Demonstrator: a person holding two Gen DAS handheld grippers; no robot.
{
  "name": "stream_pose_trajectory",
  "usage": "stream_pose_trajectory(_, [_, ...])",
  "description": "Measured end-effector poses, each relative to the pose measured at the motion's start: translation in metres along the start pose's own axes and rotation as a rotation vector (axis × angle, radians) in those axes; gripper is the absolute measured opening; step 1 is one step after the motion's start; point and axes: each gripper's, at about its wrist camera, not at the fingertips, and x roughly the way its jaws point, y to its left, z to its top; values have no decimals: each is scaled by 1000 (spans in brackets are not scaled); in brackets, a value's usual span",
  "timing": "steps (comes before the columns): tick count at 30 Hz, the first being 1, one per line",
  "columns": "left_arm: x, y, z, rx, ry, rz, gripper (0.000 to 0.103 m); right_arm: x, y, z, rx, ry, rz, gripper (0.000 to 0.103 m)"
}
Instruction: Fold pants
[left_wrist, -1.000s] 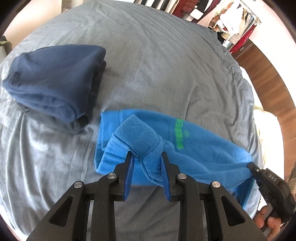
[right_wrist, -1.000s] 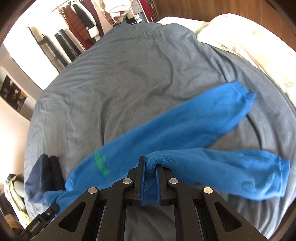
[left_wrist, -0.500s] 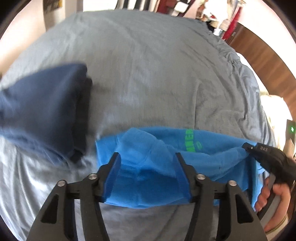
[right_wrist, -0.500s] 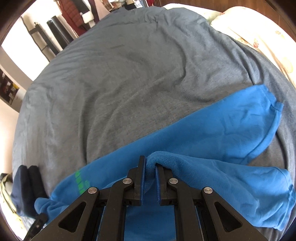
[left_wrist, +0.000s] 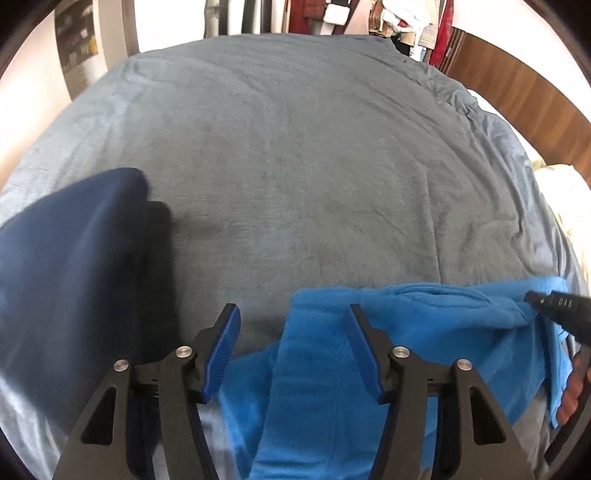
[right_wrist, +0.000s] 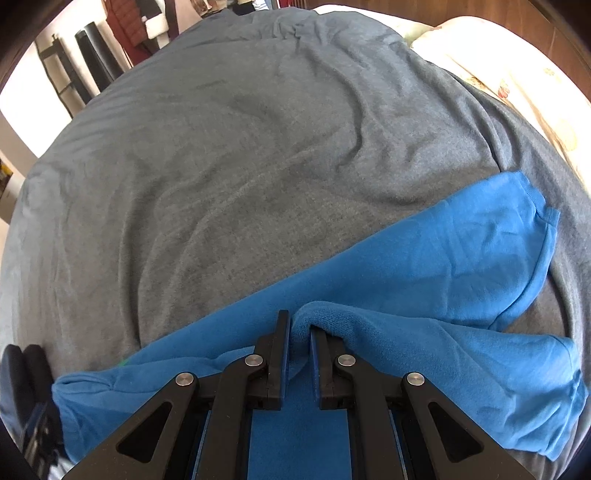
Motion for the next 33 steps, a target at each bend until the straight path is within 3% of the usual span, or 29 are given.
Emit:
stream_pose_trajectory(5, [24,0,2,-27,43,-51,48,5,1,0,-7,9,-14,10])
stream_pose_trajectory(18, [65,5,0,-107,150,-118,48,16,3,-2,-14,28,-33,10])
stream_pose_trajectory(20, [65,4,0,-105,147,-142,40,18,5,-3,-23,25,-37,10])
stream_pose_trajectory(25, [46,2,-2,-95,100,-122,31,18,2,-3,-6,29,-25,10])
stream_pose_trajectory(33, [-40,5,-15,-108,8,-78,27,0,-4,0,5,15,16,10])
